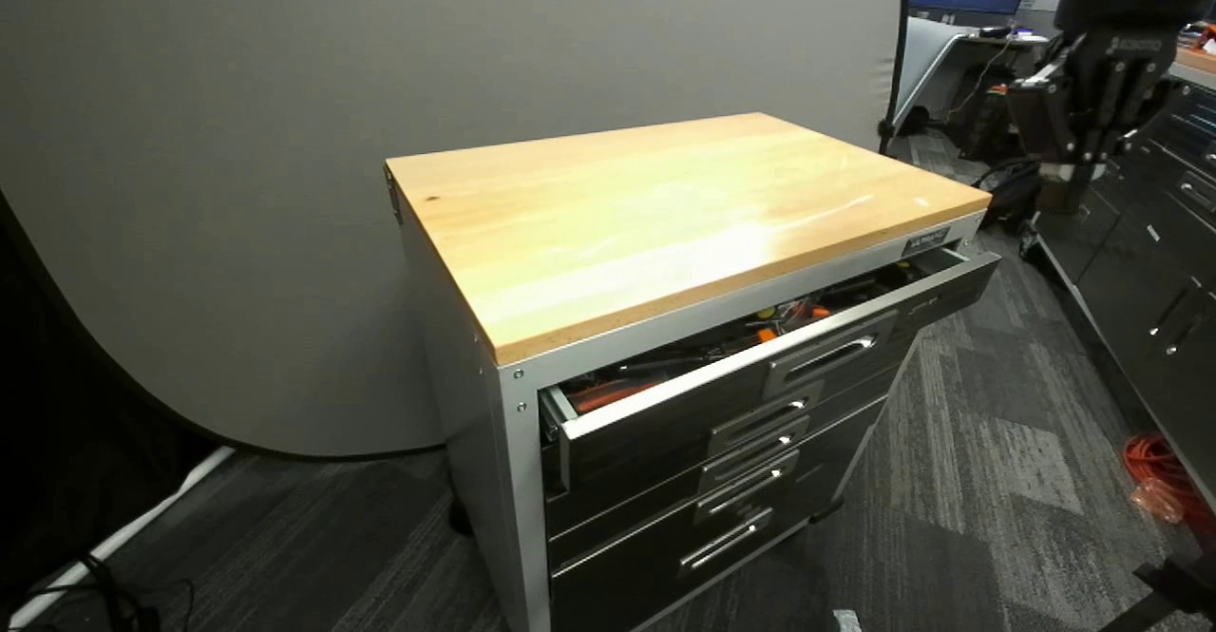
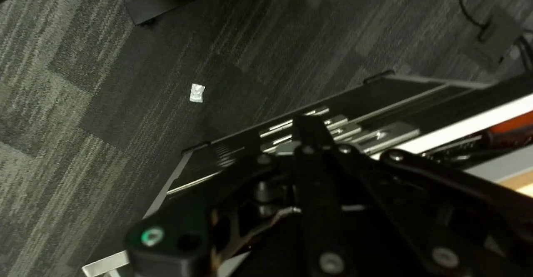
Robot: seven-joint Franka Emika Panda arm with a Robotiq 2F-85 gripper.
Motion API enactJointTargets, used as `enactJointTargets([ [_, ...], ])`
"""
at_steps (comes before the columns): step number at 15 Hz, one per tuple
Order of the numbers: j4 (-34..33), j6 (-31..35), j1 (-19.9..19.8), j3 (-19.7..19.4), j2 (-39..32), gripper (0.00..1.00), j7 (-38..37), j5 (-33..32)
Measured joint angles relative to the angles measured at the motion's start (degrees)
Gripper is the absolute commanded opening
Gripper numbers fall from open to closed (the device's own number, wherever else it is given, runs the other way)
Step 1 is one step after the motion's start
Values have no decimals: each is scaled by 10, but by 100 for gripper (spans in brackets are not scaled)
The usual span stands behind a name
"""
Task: Put the screwdriver in the open drawer and then close the drawer
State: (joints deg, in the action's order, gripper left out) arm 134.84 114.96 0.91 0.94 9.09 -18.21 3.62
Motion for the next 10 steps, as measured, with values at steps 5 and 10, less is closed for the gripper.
enactJointTargets([
  [5,42,-51,11,13,35,0,120,-5],
  [10,43,-73,37,33,45,48,196,-34],
])
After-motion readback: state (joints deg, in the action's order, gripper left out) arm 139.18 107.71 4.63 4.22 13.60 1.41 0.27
